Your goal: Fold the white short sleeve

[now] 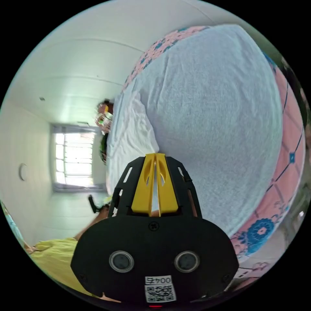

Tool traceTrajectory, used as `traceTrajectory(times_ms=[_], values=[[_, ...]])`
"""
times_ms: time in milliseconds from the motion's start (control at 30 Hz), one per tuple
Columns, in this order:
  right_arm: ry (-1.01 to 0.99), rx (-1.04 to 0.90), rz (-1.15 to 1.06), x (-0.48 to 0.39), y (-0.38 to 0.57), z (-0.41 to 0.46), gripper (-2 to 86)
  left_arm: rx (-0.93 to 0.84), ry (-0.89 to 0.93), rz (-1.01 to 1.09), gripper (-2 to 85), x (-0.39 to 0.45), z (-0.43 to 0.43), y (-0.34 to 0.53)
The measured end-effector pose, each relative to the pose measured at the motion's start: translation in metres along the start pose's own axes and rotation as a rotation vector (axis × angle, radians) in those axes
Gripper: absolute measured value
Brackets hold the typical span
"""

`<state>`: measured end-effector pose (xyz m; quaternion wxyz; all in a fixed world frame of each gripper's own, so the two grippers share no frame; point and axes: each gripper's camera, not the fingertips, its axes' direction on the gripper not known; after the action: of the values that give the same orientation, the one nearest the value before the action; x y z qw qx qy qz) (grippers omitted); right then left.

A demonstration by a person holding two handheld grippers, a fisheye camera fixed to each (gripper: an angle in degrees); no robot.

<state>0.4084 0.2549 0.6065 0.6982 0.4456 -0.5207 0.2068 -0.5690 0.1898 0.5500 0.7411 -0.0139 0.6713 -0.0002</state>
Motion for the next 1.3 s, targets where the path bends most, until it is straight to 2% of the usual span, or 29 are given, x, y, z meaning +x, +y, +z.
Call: traceTrajectory(times_ms=[67, 133, 333, 433, 467, 533, 600, 700, 800, 900, 1067, 1200, 1300], values=[[0.158, -0.062, -0.102, -0.012, -0.004, 0.020, -0.2, 0.008, 0.005, 0.000, 0.1, -0.001, 0.002, 0.002], [0.209, -0.068, -0.160, -0.023, -0.005, 0.025, 0.0, 0.010, 0.013, -0.008, 0.1, -0.002, 0.003, 0.003], [0.190, -0.049, -0.178, -0.041, -0.004, 0.012, 6.3, 0.021, 0.029, -0.022, 0.1, -0.004, 0.007, 0.006], [0.293, 0.058, -0.303, -0.080, 0.005, 0.010, 6.3, 0.032, 0.026, -0.018, 0.1, -0.003, 0.009, 0.008], [0.268, 0.063, -0.374, -0.096, 0.008, 0.023, 5.5, 0.034, 0.025, -0.020, 0.1, -0.003, 0.009, 0.009], [0.284, -0.027, -0.427, -0.106, 0.007, 0.059, 5.3, 0.035, 0.029, -0.028, 0.2, -0.004, 0.010, 0.010], [0.391, -0.169, -0.373, -0.095, 0.001, 0.096, 4.9, 0.036, 0.034, -0.036, 0.2, -0.004, 0.011, 0.010], [0.344, -0.093, -0.363, -0.105, 0.001, 0.090, 3.1, 0.043, 0.031, -0.046, 0.1, -0.004, 0.012, 0.012], [0.280, -0.027, -0.448, -0.139, -0.008, 0.082, 3.6, 0.056, 0.027, -0.054, 0.1, -0.003, 0.013, 0.015], [0.235, -0.033, -0.510, -0.172, -0.041, 0.104, 4.2, 0.057, 0.025, -0.062, 0.1, -0.002, 0.015, 0.016], [0.441, -0.083, -0.683, -0.224, -0.110, 0.192, 5.9, 0.048, -0.002, -0.061, 0.1, 0.002, 0.016, 0.015], [0.391, -0.117, -0.577, -0.228, -0.171, 0.234, 6.8, 0.036, -0.025, -0.049, 0.1, 0.006, 0.017, 0.014], [0.466, -0.083, -0.504, -0.232, -0.214, 0.261, 8.7, 0.029, -0.036, -0.051, 0.1, 0.007, 0.018, 0.013]])
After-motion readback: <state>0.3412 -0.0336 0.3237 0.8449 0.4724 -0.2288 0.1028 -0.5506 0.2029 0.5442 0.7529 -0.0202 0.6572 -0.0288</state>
